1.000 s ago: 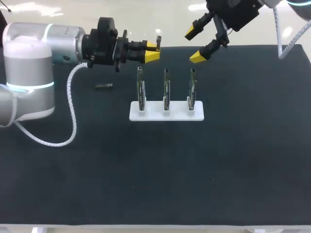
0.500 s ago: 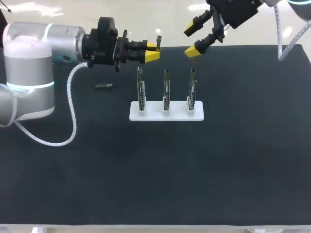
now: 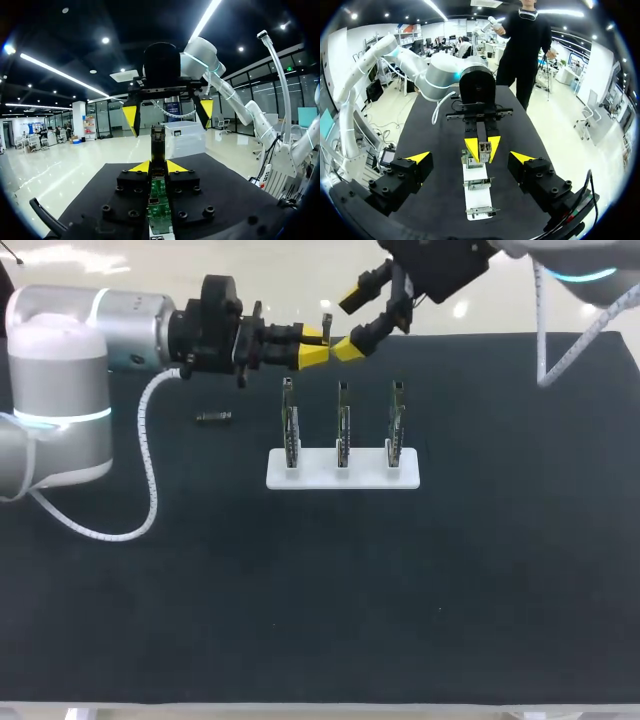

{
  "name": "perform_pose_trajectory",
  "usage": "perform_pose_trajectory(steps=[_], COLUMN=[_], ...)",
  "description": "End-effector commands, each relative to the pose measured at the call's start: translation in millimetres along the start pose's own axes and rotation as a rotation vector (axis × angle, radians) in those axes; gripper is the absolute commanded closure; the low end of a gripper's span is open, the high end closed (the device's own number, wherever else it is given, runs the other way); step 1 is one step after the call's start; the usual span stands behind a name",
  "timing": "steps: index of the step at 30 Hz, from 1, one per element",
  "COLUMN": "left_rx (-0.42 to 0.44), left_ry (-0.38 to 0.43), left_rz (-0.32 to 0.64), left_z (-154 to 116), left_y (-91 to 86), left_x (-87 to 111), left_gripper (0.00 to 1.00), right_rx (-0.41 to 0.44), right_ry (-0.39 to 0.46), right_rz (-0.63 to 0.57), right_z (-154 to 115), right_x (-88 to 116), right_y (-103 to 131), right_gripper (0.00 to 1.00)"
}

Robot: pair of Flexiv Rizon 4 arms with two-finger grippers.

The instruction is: Pick up the optical module with the left hand, and insert it into the network port with the right hand.

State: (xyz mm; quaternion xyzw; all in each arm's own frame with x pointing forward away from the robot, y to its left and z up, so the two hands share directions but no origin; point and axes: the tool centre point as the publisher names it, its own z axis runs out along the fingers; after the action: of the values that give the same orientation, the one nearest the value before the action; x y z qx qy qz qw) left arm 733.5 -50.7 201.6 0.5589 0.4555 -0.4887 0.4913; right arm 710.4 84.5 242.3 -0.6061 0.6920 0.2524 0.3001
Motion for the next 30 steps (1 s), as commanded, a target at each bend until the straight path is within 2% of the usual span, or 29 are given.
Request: perform_pose_trajectory(steps=[1,7,15,23,30], left_rx=[0.001,0.001,0.001,0.001,0.001], left_ry=[0.000,0.000,0.000,0.000,0.000], left_rz=[0.000,0.000,0.000,0.000,0.000], left_z=[0,0,0,0,0], left_y=[0.9,0.9,0.9,0.9,0.9], left_x=[0.4,0.4,0.4,0.4,0.4], left_gripper=[1.00,1.00,1.00,1.00,1.00], right_rx=[0.058,0.089,0.082,0.014,0.007], right_ry=[0.005,-0.003,-0.015,0.005,-0.003], right_rz=[0.000,0.018,0.041,-0.019,-0.022], right_z=[2,4,6,5,9], right_x=[-6,-11,-13,-11,-11], right_y=[5,3,-4,-14,-18], right_gripper=[0.00,0.00,0.00,0.00,0.00])
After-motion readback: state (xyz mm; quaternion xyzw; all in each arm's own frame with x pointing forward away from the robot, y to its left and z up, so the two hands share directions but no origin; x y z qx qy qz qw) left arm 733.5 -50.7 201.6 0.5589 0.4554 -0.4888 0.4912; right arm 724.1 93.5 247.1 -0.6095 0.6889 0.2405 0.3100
